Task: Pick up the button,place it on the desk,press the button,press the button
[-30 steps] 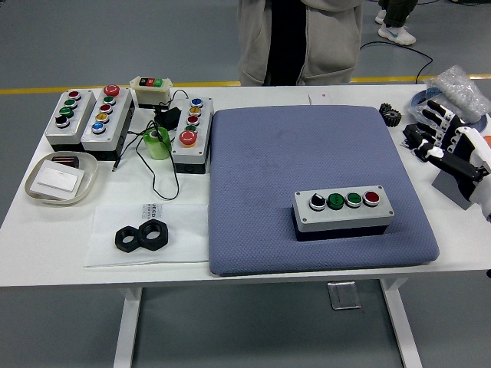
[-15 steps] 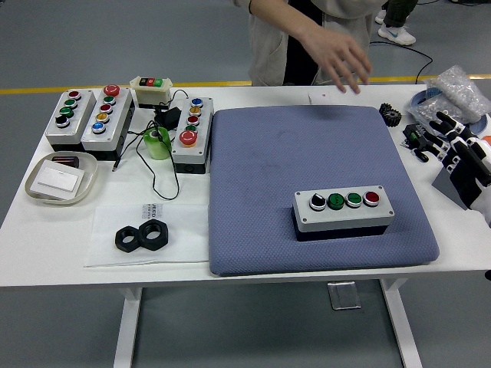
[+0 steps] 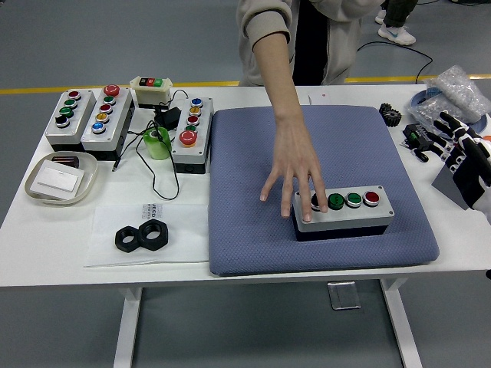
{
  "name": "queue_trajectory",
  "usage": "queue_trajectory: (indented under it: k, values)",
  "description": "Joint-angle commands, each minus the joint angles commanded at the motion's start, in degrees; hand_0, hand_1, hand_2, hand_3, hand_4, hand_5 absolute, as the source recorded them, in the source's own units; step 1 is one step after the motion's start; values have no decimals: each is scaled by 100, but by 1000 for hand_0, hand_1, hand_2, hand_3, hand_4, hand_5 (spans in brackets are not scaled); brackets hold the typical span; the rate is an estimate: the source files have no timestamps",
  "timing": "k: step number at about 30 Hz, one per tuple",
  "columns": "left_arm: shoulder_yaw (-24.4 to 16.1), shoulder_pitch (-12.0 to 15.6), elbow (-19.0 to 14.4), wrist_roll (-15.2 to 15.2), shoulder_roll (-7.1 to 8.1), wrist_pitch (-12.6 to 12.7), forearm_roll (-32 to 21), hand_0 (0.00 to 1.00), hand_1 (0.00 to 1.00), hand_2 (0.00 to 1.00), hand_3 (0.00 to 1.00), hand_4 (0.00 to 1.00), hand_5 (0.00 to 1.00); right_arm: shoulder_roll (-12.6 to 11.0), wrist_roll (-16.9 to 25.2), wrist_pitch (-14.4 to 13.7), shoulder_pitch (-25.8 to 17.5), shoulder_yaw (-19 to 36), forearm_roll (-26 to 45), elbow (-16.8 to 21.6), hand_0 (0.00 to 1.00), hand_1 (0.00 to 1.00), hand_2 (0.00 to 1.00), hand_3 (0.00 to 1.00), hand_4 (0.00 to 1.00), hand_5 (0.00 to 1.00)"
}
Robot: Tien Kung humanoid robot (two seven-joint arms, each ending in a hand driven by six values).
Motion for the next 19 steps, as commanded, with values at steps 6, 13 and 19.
queue_trajectory:
  k: [6,13,19]
  values:
    - [-7,-4,-1,4,2,-4,11,752,827,869,830,632,998,8,-31,-10,-12,8,33,-7,961,864,891,855,527,788]
    - [3,0,-3,-1,4,-8,4,752,827,870,830,633,998,21,-132,48,-18,48,-75,-26,983,866,892,829,493,998]
    - [17,-5,-4,-7,5,-11,-15,752,827,870,830,632,998,21,-289,318,-32,113,-240,-21,998,886,904,835,536,998]
